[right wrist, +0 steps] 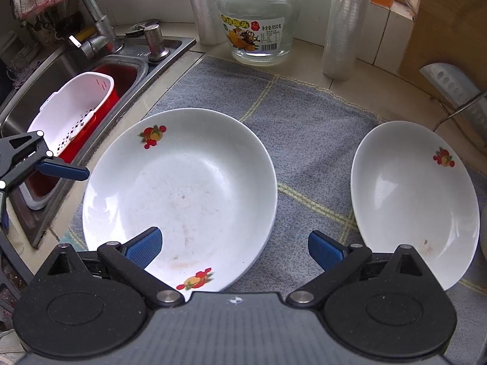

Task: Organize plates and bowls
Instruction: 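Open the right gripper and move it toward the brown-spotted white plate, then close the right gripper on the rim of the brown-spotted plate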

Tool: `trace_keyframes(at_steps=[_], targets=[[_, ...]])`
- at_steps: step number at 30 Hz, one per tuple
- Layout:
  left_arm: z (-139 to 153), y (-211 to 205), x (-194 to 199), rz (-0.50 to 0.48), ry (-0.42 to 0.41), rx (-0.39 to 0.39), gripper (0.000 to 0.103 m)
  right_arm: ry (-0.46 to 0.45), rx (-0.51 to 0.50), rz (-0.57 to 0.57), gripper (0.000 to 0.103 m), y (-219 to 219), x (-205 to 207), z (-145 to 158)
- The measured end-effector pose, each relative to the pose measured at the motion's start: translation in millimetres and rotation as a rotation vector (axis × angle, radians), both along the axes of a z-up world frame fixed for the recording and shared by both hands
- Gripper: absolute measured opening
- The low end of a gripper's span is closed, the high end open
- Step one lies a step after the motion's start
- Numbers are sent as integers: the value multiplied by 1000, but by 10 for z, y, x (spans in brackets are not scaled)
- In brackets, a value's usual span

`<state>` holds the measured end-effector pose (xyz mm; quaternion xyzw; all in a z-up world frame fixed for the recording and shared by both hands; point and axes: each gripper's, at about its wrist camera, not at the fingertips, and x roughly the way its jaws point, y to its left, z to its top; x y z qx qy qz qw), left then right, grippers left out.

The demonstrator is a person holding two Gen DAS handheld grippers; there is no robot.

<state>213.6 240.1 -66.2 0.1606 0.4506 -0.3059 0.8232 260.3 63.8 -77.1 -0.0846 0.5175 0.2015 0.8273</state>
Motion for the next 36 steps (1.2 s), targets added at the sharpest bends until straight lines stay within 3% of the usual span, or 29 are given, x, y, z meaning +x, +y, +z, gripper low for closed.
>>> trace_keyframes(at_steps=[3, 7, 15, 20, 36], targets=[[54, 59, -72, 50, -67, -41, 102, -56, 5, -30, 103, -80, -90, -11], [135, 31, -130, 111, -162, -33, 102, -153, 5, -101, 103, -216, -235, 17], [214, -276, -87, 175, -185, -120, 102, -234, -29, -245, 103, -651, -440, 39], [193, -649, -133, 203, -162, -124, 102, -291, -84, -231, 103, -990, -535, -11], [100, -2014, -309, 355, -174, -31, 102, -311, -37, -74, 103, -2184, -545, -97]])
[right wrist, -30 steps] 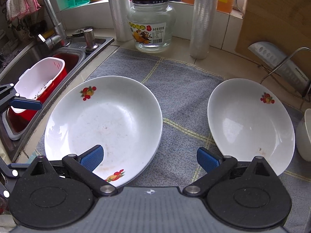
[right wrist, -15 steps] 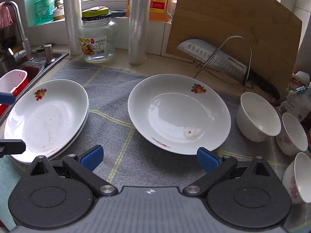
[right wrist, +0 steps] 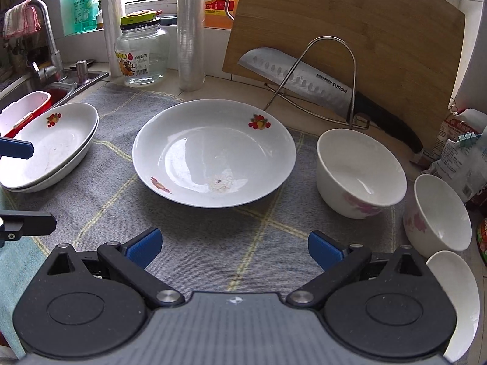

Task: Organize plates and bowls
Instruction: 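Close the right gripper on the rim of the brown-spotted plate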

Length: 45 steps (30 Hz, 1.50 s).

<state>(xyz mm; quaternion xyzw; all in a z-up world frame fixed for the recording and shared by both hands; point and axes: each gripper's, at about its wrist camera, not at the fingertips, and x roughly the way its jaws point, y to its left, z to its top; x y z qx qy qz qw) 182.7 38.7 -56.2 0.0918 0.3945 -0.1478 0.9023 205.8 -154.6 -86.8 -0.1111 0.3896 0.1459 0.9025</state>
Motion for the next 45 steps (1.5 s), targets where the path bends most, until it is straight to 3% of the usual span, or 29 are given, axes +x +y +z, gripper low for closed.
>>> trace_keyframes(at_steps=[6, 15, 19, 24, 37, 45], targets=[[-150, -329, 102, -14, -1, 43, 102, 17, 27, 12, 103, -219, 113, 92], [-578, -608, 454, -40, 29, 30, 102, 82, 35, 58, 103, -259, 356, 256], [-655, -574, 640, -13, 62, -27, 102, 103, 55, 68, 103, -252, 554, 340], [-666, -580, 751, -15, 56, -27, 103, 124, 58, 102, 103, -171, 841, 380], [-721, -534, 680, -28, -18, -55, 103, 275, 81, 183, 103, 72, 1914, 218], [-717, -532, 708, -23, -20, -54, 103, 388, 83, 233, 103, 162, 2261, -4]])
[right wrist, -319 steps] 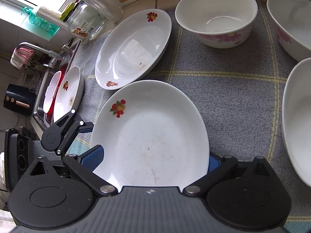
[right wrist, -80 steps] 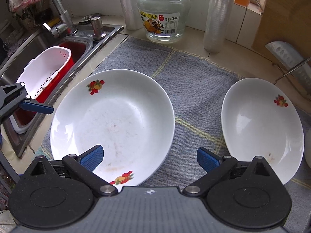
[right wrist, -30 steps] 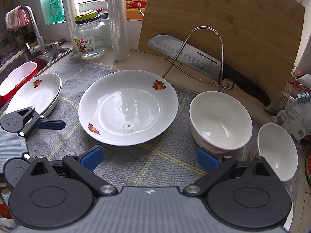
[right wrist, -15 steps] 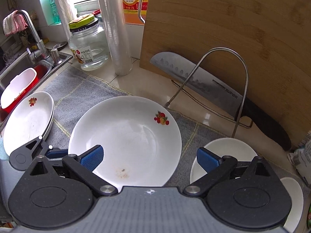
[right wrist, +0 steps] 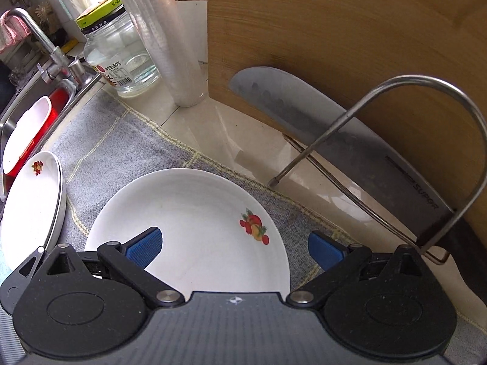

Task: Organize plates and bowls
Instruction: 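Close the right gripper on the rim of the brown-spotted plate, then lift the plate and carry it with the right gripper toward the plate stack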

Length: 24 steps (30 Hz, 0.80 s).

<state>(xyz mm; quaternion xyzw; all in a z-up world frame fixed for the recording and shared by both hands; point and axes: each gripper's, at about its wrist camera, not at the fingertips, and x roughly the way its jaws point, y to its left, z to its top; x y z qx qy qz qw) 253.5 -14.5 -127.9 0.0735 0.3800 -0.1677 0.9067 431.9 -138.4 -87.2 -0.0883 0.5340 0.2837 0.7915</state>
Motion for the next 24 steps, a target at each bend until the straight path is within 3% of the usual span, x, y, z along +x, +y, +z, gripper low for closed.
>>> trace_keyframes(at_steps=[13, 24], targets=[[-9, -11, 103, -18, -19, 14, 102, 191, 92, 80, 103, 30, 163, -165], [-21, 46, 145, -27, -14, -10, 101, 218, 120, 116, 99, 32, 262, -174]])
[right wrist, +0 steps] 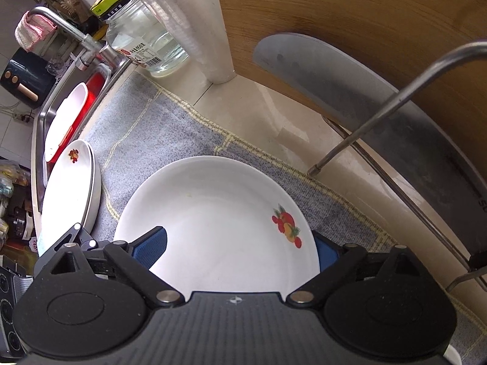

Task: Organize plates and bowls
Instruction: 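Lift the plate and carry it with the right gripper toward the plate stack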

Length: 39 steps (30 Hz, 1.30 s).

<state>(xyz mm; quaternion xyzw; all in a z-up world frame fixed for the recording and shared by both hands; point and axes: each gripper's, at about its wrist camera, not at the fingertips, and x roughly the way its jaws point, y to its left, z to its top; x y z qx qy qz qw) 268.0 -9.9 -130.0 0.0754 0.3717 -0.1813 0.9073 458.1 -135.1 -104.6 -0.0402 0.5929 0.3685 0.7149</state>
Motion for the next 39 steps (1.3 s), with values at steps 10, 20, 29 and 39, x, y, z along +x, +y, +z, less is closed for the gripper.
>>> trace_keyframes(at_steps=[10, 20, 29, 39], targets=[[20, -3, 19, -36, 11, 2, 101, 127, -27, -8, 96, 18, 198, 5], [-3, 6, 61, -52, 22, 7, 102, 85, -81, 85, 96, 93, 120, 17], [5, -2, 67, -55, 35, 16, 102, 78, -63, 77, 96, 75, 101, 25], [82, 13, -28, -59, 58, 16, 101, 74, -65, 91, 96, 96, 9, 43]])
